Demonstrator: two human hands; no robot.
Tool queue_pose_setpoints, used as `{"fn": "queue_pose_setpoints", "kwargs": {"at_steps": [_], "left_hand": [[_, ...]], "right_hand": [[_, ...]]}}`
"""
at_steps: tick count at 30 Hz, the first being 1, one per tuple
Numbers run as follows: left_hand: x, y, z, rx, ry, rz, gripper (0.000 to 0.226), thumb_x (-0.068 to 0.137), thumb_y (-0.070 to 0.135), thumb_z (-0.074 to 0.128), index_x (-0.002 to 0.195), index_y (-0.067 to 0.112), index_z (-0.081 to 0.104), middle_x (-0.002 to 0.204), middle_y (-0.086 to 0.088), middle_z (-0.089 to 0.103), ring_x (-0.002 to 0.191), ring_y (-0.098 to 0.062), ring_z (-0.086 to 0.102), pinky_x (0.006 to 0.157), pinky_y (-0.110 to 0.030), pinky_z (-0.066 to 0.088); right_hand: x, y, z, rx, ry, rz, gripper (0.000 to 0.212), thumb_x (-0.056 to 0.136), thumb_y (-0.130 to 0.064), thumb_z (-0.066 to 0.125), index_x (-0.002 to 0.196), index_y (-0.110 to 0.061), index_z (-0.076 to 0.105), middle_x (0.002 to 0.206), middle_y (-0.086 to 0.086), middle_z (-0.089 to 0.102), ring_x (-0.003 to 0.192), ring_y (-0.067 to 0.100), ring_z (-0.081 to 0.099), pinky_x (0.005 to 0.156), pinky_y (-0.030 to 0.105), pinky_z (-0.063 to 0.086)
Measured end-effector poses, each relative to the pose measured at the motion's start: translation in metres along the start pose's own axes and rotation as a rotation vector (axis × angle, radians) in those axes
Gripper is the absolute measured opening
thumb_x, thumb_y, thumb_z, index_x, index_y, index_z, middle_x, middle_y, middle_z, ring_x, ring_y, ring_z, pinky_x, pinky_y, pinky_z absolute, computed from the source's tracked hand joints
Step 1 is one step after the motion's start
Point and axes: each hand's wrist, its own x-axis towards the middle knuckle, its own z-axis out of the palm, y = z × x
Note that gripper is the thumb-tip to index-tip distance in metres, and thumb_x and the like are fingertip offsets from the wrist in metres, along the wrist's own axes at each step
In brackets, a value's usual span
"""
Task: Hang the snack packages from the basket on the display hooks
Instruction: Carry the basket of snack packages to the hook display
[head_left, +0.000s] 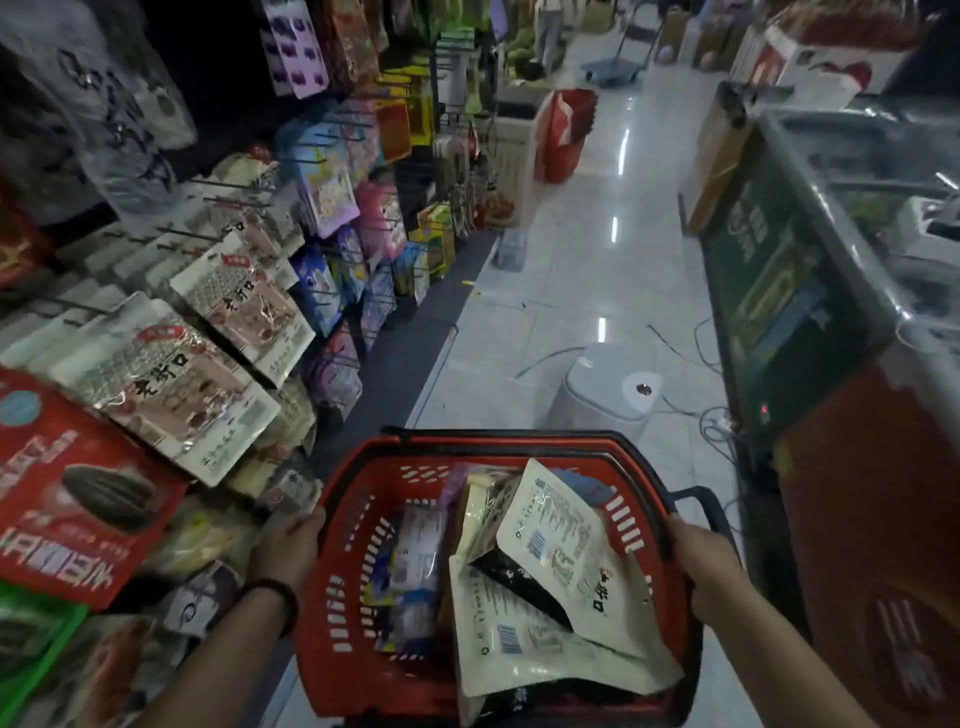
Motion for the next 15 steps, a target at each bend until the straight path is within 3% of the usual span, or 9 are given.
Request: {"fn": "queue_pose_setpoints", "kwargs": {"at_steps": [2, 3, 6, 8, 12, 15], "left_hand": [[0.041, 0.025, 0.016, -0.007, -0.012, 0.002, 0.036, 0.103, 0.050, 0.054, 0.102, 0.020, 0.074, 0.123, -0.014, 0.071, 0.109, -0.036, 0.067, 0.100, -0.050, 0.054], [0.064, 0.037, 0.025, -0.013, -0.019, -0.002, 0.038, 0.104, 0.049, 0.053, 0.110, 0.018, 0.073, 0.125, -0.013, 0.069, 0.111, -0.036, 0.066, 0.100, -0.051, 0.053], [0.127, 0.084, 0.047, -0.007, -0.062, -0.020, 0.043, 0.108, 0.047, 0.047, 0.097, 0.011, 0.070, 0.105, -0.019, 0.071, 0.093, -0.036, 0.067, 0.091, -0.050, 0.056], [0.163, 0.112, 0.059, 0.014, -0.073, -0.040, 0.042, 0.107, 0.048, 0.045, 0.093, 0.015, 0.066, 0.101, -0.020, 0.071, 0.093, -0.037, 0.067, 0.093, -0.055, 0.055], [0.217, 0.178, 0.079, -0.030, -0.097, -0.022, 0.040, 0.108, 0.047, 0.045, 0.115, 0.014, 0.066, 0.113, -0.018, 0.070, 0.101, -0.038, 0.067, 0.095, -0.052, 0.055], [0.251, 0.220, 0.093, -0.049, -0.075, -0.016, 0.042, 0.107, 0.047, 0.047, 0.124, 0.014, 0.067, 0.118, -0.015, 0.070, 0.106, -0.037, 0.066, 0.091, -0.047, 0.054]], "right_hand": [[0.030, -0.041, 0.022, -0.033, 0.000, -0.026, 0.041, 0.105, -0.035, 0.061, 0.093, 0.001, 0.076, 0.089, 0.026, 0.078, 0.086, 0.044, 0.076, 0.089, 0.061, 0.062], [0.044, -0.062, 0.033, -0.040, -0.005, -0.035, 0.041, 0.105, -0.034, 0.060, 0.093, 0.002, 0.076, 0.089, 0.026, 0.078, 0.086, 0.045, 0.076, 0.089, 0.060, 0.063], [0.085, -0.120, 0.066, -0.068, 0.025, -0.039, 0.040, 0.105, -0.034, 0.060, 0.094, 0.002, 0.075, 0.091, 0.027, 0.077, 0.089, 0.047, 0.076, 0.086, 0.058, 0.062], [0.118, -0.152, 0.083, -0.087, 0.045, -0.043, 0.040, 0.102, -0.037, 0.062, 0.095, 0.000, 0.075, 0.090, 0.026, 0.077, 0.087, 0.046, 0.076, 0.088, 0.062, 0.063], [0.198, -0.206, 0.105, -0.082, 0.045, -0.034, 0.040, 0.095, -0.039, 0.064, 0.092, -0.001, 0.077, 0.089, 0.026, 0.078, 0.084, 0.045, 0.077, 0.083, 0.070, 0.061], [0.190, -0.277, 0.130, -0.089, 0.066, -0.028, 0.034, 0.094, -0.030, 0.063, 0.095, 0.001, 0.076, 0.094, 0.031, 0.076, 0.089, 0.049, 0.076, 0.088, 0.070, 0.059]]}}
